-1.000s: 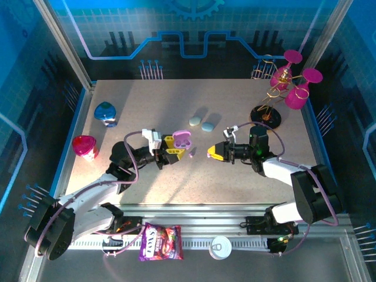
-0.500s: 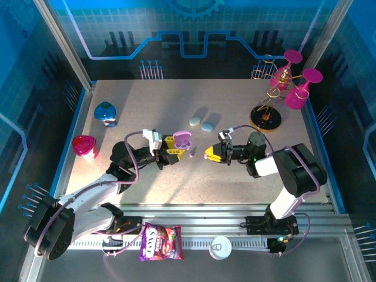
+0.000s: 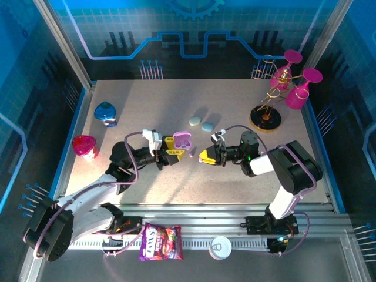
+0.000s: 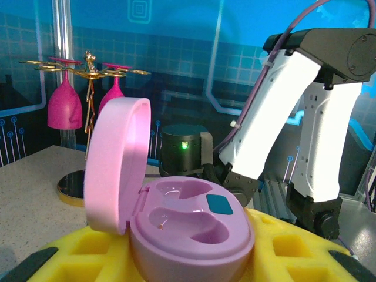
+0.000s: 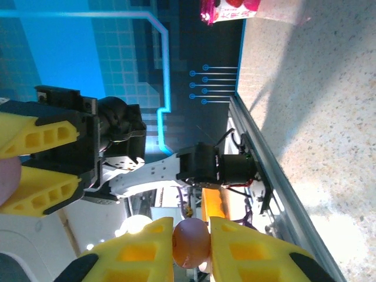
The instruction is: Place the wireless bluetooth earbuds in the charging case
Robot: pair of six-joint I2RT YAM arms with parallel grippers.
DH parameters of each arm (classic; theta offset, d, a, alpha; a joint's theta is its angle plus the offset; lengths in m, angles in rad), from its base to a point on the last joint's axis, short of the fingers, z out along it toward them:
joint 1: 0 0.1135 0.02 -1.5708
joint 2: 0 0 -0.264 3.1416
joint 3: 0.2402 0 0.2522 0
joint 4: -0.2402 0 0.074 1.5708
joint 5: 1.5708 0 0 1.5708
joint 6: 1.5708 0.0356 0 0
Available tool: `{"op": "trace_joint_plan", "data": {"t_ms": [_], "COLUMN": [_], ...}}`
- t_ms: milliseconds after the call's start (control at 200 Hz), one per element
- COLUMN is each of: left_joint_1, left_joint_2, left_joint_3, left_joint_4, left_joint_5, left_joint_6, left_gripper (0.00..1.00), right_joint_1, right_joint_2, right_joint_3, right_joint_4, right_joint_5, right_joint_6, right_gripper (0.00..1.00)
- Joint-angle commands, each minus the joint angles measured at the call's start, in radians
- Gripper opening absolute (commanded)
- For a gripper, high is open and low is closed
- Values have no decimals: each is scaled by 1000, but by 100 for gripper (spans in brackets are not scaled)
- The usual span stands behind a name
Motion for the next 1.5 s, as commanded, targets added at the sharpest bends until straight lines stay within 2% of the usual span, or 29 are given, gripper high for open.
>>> {"op": "trace_joint_plan", "data": {"t_ms": [0, 80, 200, 305, 410, 610, 906, 1326, 1491], "left_joint_1": [-6, -6, -7, -8, -7, -7, -7, -8, -8], "left_joint_2": [-24, -26, -19, -9, -8, 8, 39, 44, 56], "left_joint_3": [23, 24, 20, 16, 18, 18, 25, 27, 31], "left_joint_4": [-2, -10, -10, 7, 13, 27, 77, 86, 121], "left_joint_5": [-6, -8, -6, -5, -5, -6, 17, 40, 46], "left_joint_6": [30, 37, 42, 37, 35, 27, -13, -31, -64], "left_gripper": [30, 30, 30, 30, 30, 30, 30, 30, 30], "right_joint_1": [14, 17, 22, 42, 73, 137, 220, 238, 244], "right_joint_2": [-126, -209, -298, -363, -428, -501, -504, -502, -501], "right_joint_3": [66, 131, 214, 301, 378, 490, 561, 546, 546], "right_joint_4": [-450, -734, -979, -1159, -1252, -1300, -1293, -1199, -1225], "right_joint_5": [44, 78, 108, 150, 194, 236, 280, 353, 397], "right_joint_6": [-296, -479, -628, -754, -834, -901, -957, -967, -1000], "right_gripper": [17, 17, 17, 18, 18, 18, 19, 19, 18]}}
